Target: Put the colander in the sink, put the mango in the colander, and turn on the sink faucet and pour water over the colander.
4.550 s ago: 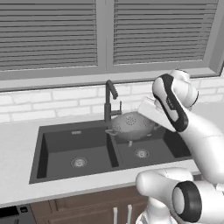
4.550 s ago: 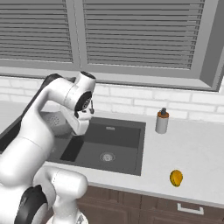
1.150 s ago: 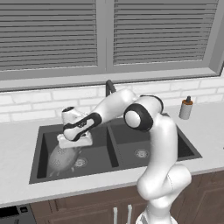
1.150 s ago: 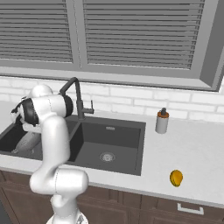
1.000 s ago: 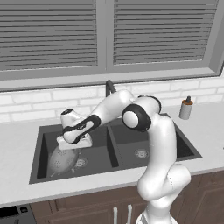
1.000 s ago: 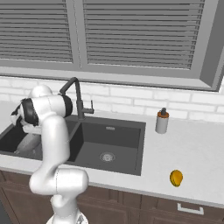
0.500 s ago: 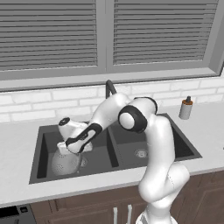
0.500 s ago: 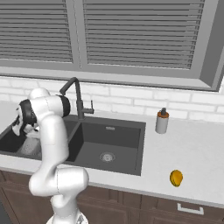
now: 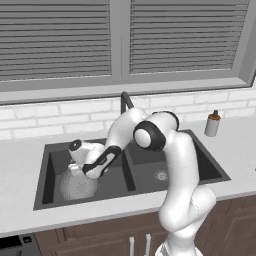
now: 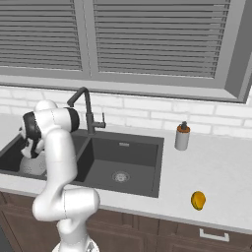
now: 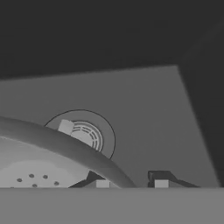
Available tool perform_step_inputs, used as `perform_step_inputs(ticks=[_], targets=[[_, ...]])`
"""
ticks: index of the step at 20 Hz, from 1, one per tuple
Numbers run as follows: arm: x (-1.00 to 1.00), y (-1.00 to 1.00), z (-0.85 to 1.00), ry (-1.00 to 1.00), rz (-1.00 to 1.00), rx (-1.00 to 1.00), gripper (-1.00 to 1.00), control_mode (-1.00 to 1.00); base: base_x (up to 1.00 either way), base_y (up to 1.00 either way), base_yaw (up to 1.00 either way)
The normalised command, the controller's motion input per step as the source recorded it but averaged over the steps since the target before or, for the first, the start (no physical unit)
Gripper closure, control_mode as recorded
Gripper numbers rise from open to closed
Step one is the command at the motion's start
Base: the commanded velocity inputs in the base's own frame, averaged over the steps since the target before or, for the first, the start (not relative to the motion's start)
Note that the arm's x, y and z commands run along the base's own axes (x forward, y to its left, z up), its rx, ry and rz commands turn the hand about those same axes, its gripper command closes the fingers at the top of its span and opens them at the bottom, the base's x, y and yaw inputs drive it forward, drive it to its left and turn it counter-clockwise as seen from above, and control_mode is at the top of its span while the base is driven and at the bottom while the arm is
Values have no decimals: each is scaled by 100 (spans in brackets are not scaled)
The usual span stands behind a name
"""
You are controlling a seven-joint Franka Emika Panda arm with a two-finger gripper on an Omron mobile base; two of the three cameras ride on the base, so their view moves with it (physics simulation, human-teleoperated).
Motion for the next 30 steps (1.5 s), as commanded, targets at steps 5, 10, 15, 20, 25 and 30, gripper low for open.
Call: perform_step_inputs(ticks=[5, 10, 15, 20, 25, 30], targets=[[19, -25, -23, 0, -3, 0, 100, -100, 0, 0, 0], [2, -29, -29, 0, -5, 0, 100, -100, 0, 0, 0], [0, -38, -20, 0, -7, 0, 100, -100, 0, 0, 0], [1, -50, -17, 0, -10, 0, 100, -100, 0, 0, 0], [11, -47, -18, -1, -10, 0, 100, -100, 0, 0, 0], [1, -18, -2, -1, -13, 0, -100, -100, 0, 0, 0]])
